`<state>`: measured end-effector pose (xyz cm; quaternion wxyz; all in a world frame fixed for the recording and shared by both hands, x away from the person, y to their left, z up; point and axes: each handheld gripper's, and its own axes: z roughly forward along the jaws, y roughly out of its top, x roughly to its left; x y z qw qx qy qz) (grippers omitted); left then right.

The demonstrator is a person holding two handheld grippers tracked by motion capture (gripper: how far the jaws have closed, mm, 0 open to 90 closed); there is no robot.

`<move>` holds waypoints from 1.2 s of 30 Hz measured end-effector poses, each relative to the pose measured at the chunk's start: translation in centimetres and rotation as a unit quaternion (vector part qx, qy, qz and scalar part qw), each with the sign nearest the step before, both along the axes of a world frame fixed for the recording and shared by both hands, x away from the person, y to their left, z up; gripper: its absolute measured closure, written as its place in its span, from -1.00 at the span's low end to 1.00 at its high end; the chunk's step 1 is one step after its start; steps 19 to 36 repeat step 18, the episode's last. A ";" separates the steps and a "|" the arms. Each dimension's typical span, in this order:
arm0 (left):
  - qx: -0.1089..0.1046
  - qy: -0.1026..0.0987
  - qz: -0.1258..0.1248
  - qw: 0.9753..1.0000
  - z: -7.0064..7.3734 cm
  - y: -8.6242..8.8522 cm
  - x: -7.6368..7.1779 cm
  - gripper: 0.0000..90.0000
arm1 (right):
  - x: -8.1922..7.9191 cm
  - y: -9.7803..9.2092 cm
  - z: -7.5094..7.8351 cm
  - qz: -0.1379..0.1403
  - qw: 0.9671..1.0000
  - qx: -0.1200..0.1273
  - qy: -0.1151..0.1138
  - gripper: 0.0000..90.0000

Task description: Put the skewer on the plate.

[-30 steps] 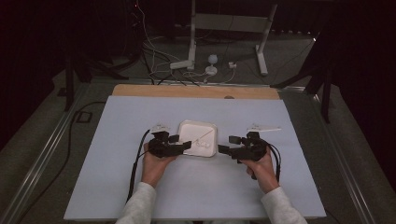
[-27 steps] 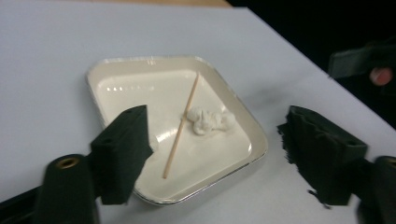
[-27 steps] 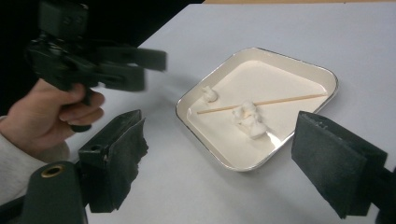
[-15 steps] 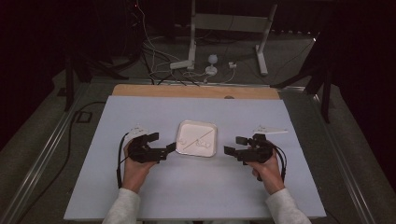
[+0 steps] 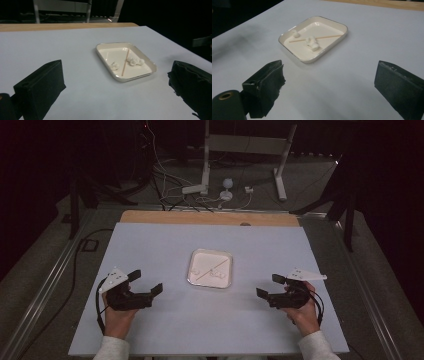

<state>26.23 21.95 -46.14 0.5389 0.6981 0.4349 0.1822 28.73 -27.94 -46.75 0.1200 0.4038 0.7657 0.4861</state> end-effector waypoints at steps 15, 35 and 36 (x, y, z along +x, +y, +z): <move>0.002 -0.025 0.029 0.999 -0.6 2.0 -2.1 -0.98 | -1.8 -2.7 -0.6 -0.033 0.999 0.019 -0.031 -0.93; -0.003 -0.024 0.031 0.999 -0.8 2.3 -2.2 -0.98 | -2.4 -3.4 -0.7 -0.044 0.998 0.013 -0.042 -0.93; -0.003 -0.024 0.031 0.999 -0.8 2.3 -2.2 -0.98 | -2.4 -3.4 -0.7 -0.044 0.998 0.013 -0.042 -0.93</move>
